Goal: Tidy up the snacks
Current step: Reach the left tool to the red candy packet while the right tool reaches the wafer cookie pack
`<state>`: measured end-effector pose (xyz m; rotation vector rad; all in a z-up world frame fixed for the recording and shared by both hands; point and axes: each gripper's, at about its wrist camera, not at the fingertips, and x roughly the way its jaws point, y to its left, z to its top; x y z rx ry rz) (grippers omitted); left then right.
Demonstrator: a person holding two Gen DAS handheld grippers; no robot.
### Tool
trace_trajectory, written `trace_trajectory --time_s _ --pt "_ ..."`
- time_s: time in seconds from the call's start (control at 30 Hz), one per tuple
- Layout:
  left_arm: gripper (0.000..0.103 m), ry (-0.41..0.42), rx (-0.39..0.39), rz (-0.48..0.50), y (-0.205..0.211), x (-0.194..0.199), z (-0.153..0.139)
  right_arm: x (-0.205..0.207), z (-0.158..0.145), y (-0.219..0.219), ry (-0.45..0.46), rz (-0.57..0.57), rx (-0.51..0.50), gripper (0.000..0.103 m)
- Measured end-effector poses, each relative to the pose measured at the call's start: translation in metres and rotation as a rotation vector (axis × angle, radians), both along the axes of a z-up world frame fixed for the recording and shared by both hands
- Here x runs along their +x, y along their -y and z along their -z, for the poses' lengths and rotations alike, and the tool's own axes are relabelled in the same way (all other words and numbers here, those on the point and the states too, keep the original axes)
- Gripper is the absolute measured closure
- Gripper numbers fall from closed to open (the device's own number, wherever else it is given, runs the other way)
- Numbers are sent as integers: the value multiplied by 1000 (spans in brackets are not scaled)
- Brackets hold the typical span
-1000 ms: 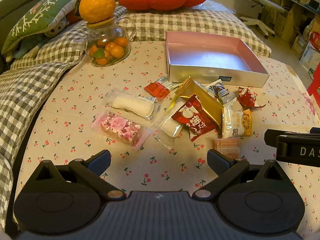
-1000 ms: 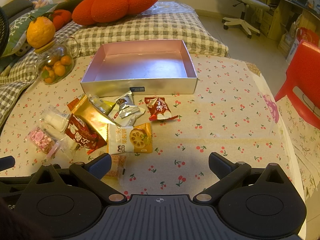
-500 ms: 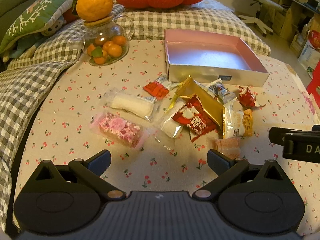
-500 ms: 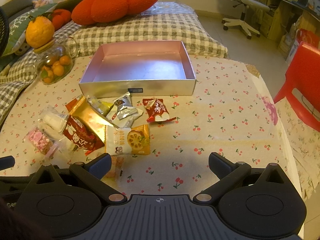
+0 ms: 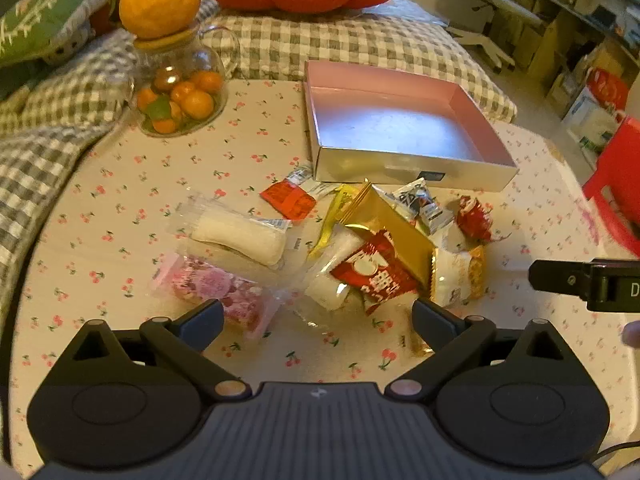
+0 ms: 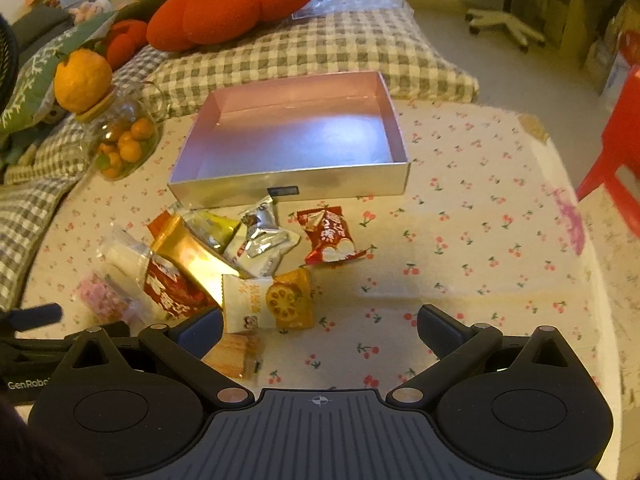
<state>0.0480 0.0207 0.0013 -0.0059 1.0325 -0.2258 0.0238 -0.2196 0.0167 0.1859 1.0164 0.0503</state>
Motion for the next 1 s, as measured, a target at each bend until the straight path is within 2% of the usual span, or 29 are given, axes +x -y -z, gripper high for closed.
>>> trace_trajectory --time_s 0.2,0.33,0.43,0.57,0.73,0.9,1.0 --pt "11 -6 -151 -31 -7 8 12 11 11 3 -7 -13 88 0" --pt "24 -64 -258 -59 -9 17 26 20 33 2 -65 -28 192 1" --pt "32 -87 -318 -90 -11 22 32 27 43 -3 -86 -25 222 1" --pt "41 -86 -346 -130 -12 29 34 35 48 -10 -79 -20 200 2" --pt "52 -81 -332 -150 -11 33 40 43 57 -11 -87 -2 176 5" --pt "59 -101 -347 -163 -9 35 46 48 66 -12 -102 14 161 9" --pt "59 -96 -335 -166 -6 35 47 49 70 -15 -110 23 152 12"
